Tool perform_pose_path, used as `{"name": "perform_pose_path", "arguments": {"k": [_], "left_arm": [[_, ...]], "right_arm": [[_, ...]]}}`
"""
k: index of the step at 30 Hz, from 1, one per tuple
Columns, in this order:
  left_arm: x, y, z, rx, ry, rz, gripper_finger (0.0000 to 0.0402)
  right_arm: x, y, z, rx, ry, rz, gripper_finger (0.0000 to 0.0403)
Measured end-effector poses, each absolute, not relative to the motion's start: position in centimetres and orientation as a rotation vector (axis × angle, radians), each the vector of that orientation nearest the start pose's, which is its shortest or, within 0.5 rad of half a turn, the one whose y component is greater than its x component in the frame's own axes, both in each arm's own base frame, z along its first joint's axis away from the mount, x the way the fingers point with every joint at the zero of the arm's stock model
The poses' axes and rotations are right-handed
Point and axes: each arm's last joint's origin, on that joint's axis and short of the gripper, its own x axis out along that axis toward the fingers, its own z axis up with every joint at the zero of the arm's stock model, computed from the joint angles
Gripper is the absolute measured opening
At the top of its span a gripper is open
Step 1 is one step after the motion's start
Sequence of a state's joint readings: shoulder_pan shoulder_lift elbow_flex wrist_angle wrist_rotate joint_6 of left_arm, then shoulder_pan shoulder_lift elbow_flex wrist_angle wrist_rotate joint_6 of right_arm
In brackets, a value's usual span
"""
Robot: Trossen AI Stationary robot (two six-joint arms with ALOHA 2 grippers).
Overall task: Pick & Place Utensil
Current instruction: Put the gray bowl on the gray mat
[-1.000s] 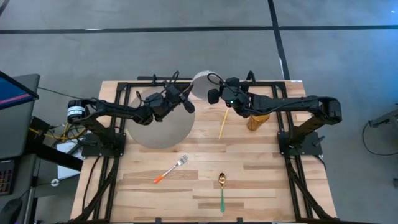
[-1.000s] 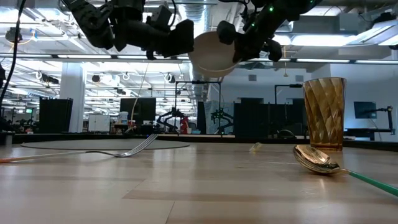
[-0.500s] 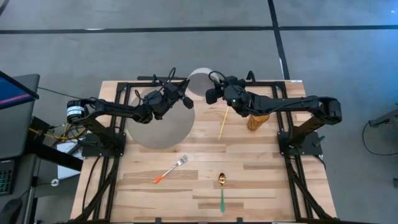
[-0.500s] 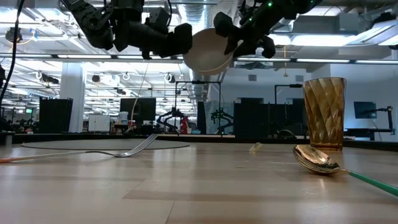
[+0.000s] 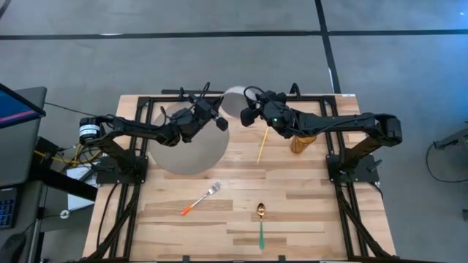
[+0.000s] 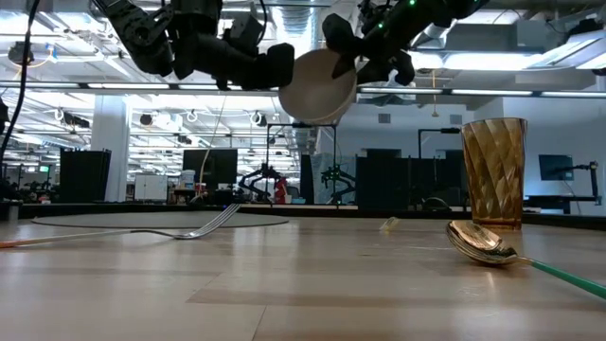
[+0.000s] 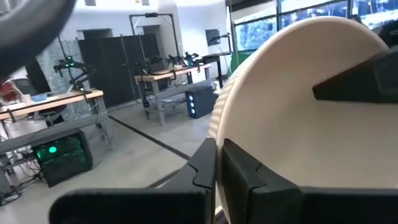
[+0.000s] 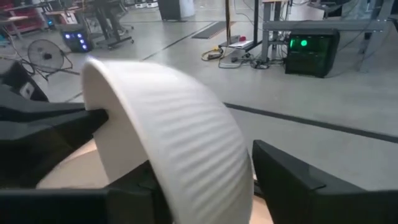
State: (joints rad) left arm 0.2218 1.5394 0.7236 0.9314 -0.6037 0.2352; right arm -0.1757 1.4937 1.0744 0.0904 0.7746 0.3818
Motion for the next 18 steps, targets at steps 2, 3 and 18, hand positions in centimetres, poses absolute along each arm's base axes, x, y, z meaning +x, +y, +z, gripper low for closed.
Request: {"name": "perform_pose_path", "arguments": {"k": [2,3,18], "left_arm": [[30.3,8.5,24.0,0.203,-0.009,0.835,0.0013],[30.3,8.6,23.9,0.217,0.003,0.841,0.0013],[29.0,8.9,23.5,0.49,0.347,1.029,0.0011]], "right_arm": [[32.3,-7.8,29.3,0.228,0.154,-0.988,0.0203],[32.3,-7.8,29.3,0.211,0.163,-0.986,0.0209],[32.9,-3.9,29.3,0.001,0.268,-0.852,0.0233]]}}
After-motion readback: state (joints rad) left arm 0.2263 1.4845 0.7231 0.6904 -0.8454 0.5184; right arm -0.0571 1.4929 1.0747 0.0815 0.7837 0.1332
